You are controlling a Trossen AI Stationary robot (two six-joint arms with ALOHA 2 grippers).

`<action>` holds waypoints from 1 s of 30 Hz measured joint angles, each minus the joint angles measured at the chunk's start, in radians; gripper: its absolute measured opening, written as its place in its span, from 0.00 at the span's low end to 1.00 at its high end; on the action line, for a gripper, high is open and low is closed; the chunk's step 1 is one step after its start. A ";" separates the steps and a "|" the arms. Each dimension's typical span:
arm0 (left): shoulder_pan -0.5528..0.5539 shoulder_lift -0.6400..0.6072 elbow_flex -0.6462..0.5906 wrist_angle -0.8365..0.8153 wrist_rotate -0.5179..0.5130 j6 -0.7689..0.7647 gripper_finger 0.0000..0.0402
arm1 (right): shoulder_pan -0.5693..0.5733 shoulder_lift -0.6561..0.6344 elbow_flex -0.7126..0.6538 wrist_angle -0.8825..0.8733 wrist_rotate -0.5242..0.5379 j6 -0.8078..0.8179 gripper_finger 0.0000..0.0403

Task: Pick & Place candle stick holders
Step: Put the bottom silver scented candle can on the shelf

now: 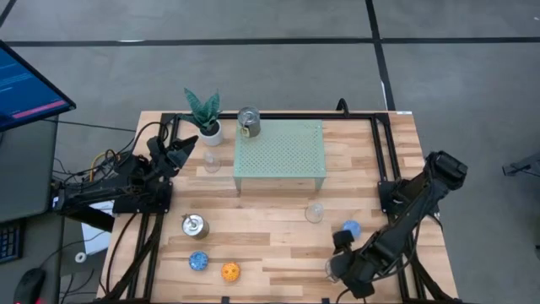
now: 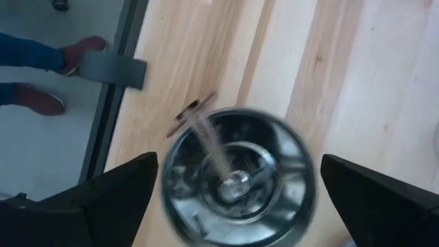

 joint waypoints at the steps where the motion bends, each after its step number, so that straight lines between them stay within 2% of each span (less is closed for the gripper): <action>1: 0.000 0.000 0.000 0.000 0.000 0.000 0.84 | -0.002 0.000 -0.001 0.004 -0.013 0.000 0.99; 30: 0.000 0.000 0.000 0.000 0.000 0.000 0.84 | -0.028 0.001 -0.013 -0.002 -0.040 0.054 0.99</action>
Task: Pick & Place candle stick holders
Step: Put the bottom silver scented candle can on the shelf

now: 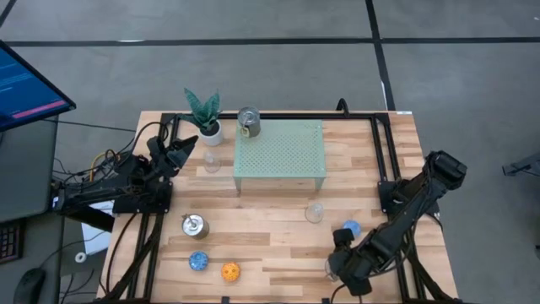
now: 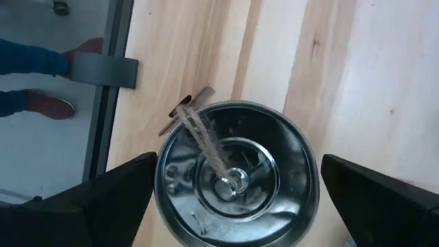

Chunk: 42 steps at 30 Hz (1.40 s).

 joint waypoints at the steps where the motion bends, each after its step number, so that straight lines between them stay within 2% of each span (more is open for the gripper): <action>1: 0.000 0.000 0.000 0.000 0.000 0.000 0.84 | 0.000 0.000 0.000 0.000 0.000 0.000 0.99; 42: 0.000 0.000 0.000 0.000 0.000 0.000 0.84 | -0.010 0.000 0.000 0.007 -0.003 -0.064 0.99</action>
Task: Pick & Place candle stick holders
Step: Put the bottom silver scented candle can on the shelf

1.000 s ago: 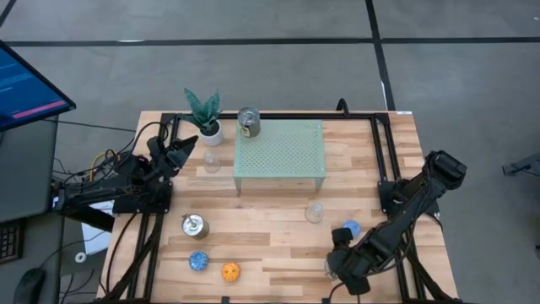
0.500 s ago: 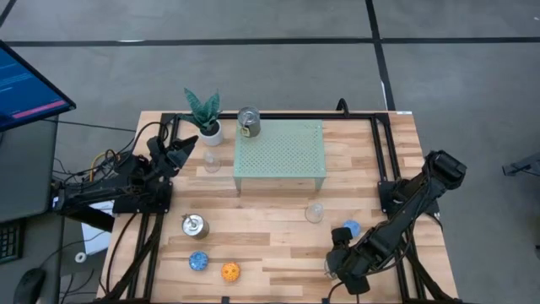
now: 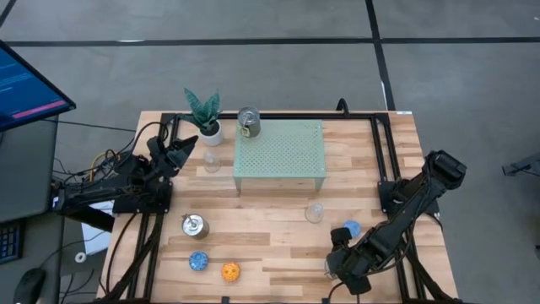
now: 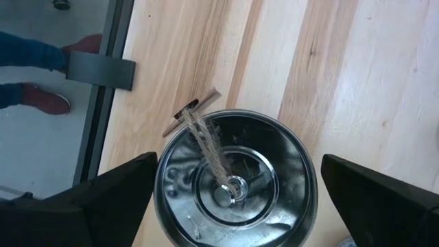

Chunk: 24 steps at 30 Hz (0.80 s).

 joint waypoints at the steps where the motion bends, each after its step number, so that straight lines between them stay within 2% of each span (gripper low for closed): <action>1: 0.000 0.000 0.000 0.000 0.000 0.000 0.84 | 0.000 0.000 0.000 0.000 0.000 0.000 0.99; 8: 0.000 0.000 0.000 0.000 0.000 0.000 0.84 | 0.000 0.001 0.000 -0.001 0.000 0.000 0.99; 16: 0.000 0.000 0.000 0.000 0.000 0.000 0.84 | 0.007 0.076 -0.005 -0.005 -0.025 -0.016 0.99; 24: 0.000 0.000 0.000 0.000 0.000 0.000 0.84 | 0.002 0.069 -0.004 -0.005 -0.023 -0.050 0.99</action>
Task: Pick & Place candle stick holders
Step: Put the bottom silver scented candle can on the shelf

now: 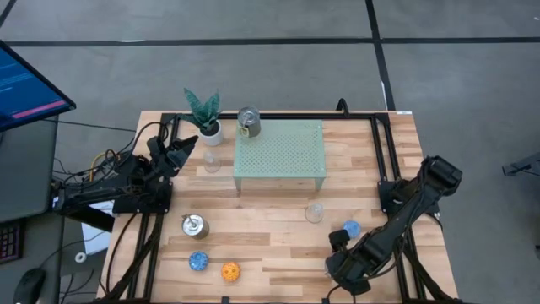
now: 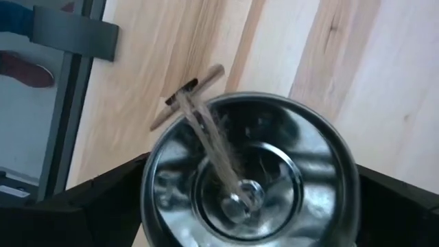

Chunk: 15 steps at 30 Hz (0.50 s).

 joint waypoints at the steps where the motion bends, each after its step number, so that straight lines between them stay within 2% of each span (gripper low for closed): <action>1: 0.000 0.000 0.000 0.000 -0.001 0.000 0.84 | 0.000 0.000 0.001 0.002 0.000 -0.002 0.98; 8: 0.000 0.000 0.000 0.000 0.000 0.000 0.84 | 0.000 0.000 0.001 0.006 0.010 -0.031 0.81; 15: 0.000 0.000 0.000 0.000 0.000 0.000 0.84 | 0.000 -0.001 0.001 0.006 0.015 -0.056 0.81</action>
